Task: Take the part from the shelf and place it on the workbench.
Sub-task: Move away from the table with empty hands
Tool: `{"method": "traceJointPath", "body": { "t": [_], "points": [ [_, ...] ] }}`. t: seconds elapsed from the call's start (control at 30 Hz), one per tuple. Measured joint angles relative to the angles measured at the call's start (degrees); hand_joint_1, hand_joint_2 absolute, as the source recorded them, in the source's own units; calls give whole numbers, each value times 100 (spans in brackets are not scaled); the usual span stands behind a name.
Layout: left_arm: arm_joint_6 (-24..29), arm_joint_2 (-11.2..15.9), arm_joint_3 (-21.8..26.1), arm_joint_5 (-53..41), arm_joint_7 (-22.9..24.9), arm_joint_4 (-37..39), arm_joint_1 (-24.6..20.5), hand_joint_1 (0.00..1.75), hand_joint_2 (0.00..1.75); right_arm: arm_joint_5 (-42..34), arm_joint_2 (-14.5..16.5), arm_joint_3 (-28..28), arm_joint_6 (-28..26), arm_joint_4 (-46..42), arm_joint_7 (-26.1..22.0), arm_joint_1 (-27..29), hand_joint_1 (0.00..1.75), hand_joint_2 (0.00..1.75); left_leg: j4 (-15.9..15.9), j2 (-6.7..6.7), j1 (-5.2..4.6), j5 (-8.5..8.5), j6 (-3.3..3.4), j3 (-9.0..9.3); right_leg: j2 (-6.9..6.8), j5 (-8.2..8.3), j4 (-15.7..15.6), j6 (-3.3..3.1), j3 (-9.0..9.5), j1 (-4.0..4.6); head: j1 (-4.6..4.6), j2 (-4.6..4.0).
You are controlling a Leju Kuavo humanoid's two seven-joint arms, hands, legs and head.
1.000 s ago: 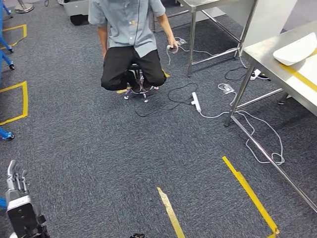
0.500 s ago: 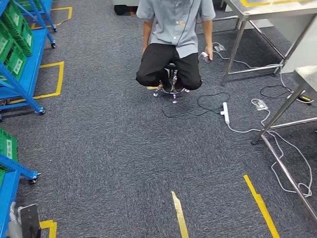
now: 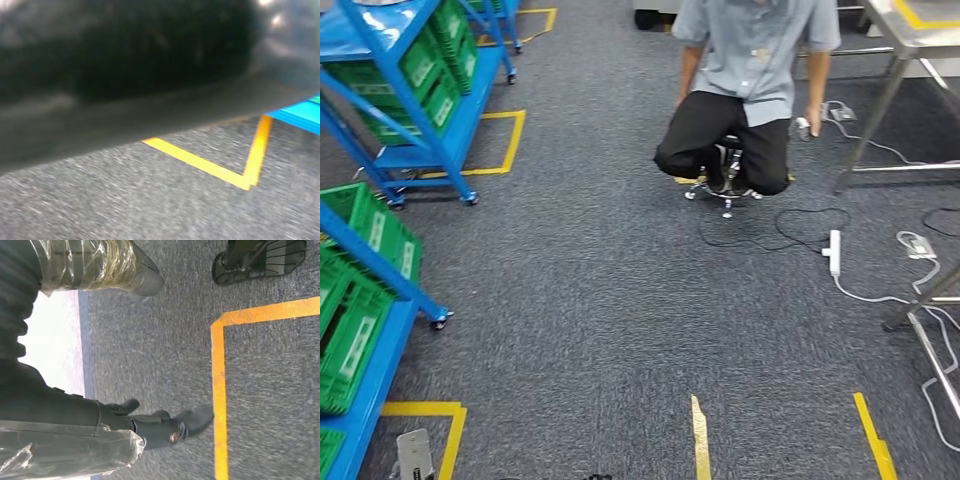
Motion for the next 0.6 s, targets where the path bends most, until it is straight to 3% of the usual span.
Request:
{"method": "traceJointPath", "body": {
  "t": [0.03, 0.07, 0.13, 0.2, 0.27, 0.3, 0.37, 0.4, 0.47, 0.5, 0.53, 0.6],
  "points": [
    [1, -1, 0, -20, 6, 31, 3, 0, 0, -1, 0, -5, 0, 0, 0, -2, 0, 175, -86, 27, 11, 108, -4, 53, -81, -14, 0, 7, 14, 2, -1, 1],
    [2, 0, 1, -34, 10, 55, 7, 0, 0, -2, 1, -8, 0, 0, 0, -4, 0, 175, -376, 83, 17, 295, 1, 215, -157, -31, 0, 17, 37, 3, -1, 1],
    [0, 1, 1, -57, 14, 86, -5, 0, 0, -4, 5, -9, 0, 0, -5, -7, 0, 175, -1119, 329, -16, 591, 39, 625, -291, -81, 8, 63, 72, 21, -4, 1],
    [-16, 1, 0, -90, 1, 105, -30, 0, 0, -4, 11, -10, -1, 0, -12, -13, 0, 175, -1485, 488, -65, 627, 112, 817, -413, -139, 11, 128, 81, 50, 6, 2],
    [-34, 2, -1, -129, -25, 124, -20, 0, 0, -4, 19, -12, -3, 0, -14, -36, 0, 175, -1518, 395, -83, 598, 199, 822, -532, -185, 3, 189, 128, 54, 15, 1],
    [-40, 1, 0, -147, -41, 132, -4, 0, 0, -4, 22, -13, -5, 0, -11, -51, 0, 175, -1535, 332, -78, 603, 237, 829, -489, -231, 36, 217, 140, 43, 27, 1],
    [-47, 2, 1, -193, -68, 148, -3, 0, 0, -4, 26, -14, -9, 0, -8, -61, 0, 175, -1565, 207, -55, 622, 318, 846, -213, -471, 394, 255, -1, 21, 62, 1],
    [-51, 6, 2, -219, -76, 153, -15, 0, 0, -4, 26, -15, -10, 0, -2, -55, 0, 175, -1566, 141, -50, 621, 344, 847, -30, -655, 749, 263, -179, 12, 83, 2],
    [-67, 20, 2, -270, -84, 160, -38, 0, 0, -4, 26, -20, -11, 0, 7, -36, 0, 175, -1564, -14, -53, 614, 377, 851, 136, -937, 1509, 270, -603, 7, 93, 2],
    [-74, 25, 2, -300, -85, 165, -38, 0, 0, -4, 26, -26, -11, 0, 10, -30, 0, 175, -1563, -99, -55, 608, 379, 859, 161, -934, 1695, 270, -744, 7, 93, 2],
    [-78, 27, 2, -331, -82, 171, -34, 0, 0, -4, 26, -34, -11, 0, 11, -25, 0, 175, -1560, -187, -56, 601, 376, 873, 178, -808, 1663, 268, -788, 6, 95, 2],
    [-76, 28, 2, -380, -73, 184, -29, 0, 0, -4, 26, -51, -11, 0, 11, -24, 0, 175, -1557, -359, -50, 578, 350, 912, 289, -320, 1035, 252, -597, -5, 97, 2]
  ]
}}
